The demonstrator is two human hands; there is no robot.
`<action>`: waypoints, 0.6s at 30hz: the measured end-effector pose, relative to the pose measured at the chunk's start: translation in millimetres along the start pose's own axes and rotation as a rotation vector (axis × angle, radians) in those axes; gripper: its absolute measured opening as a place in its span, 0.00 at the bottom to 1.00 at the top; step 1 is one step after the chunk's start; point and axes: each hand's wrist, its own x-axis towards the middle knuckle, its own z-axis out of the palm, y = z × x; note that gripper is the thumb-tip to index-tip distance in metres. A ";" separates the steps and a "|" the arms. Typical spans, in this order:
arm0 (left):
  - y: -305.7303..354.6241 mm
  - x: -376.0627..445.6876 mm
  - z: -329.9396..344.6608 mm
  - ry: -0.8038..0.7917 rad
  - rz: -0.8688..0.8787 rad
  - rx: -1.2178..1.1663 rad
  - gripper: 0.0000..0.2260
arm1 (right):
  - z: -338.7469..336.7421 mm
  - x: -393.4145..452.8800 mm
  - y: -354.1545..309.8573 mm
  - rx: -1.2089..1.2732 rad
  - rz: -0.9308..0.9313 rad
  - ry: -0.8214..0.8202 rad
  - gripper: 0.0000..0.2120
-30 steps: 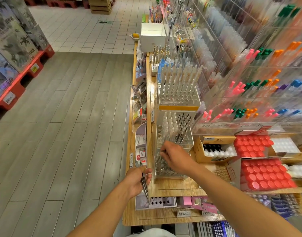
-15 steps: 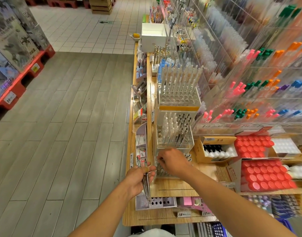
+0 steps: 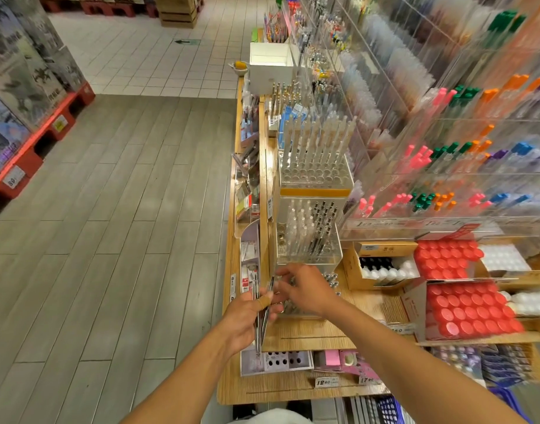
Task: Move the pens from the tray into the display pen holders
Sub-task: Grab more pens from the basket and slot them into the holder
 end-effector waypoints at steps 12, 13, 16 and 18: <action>-2.0 -5.2 6.8 -0.054 0.049 0.013 0.19 | -12.3 -11.7 -10.8 0.552 0.160 -0.091 0.03; -2.7 -5.3 6.1 -0.055 0.046 0.012 0.17 | -12.8 -12.6 -12.5 0.564 0.165 -0.091 0.02; -3.3 -5.6 3.8 -0.037 0.044 0.047 0.12 | -16.9 -14.4 -15.0 0.531 0.164 -0.043 0.01; -4.5 -5.3 2.3 0.058 0.053 0.081 0.11 | -24.2 -14.0 -15.3 0.518 0.154 0.047 0.02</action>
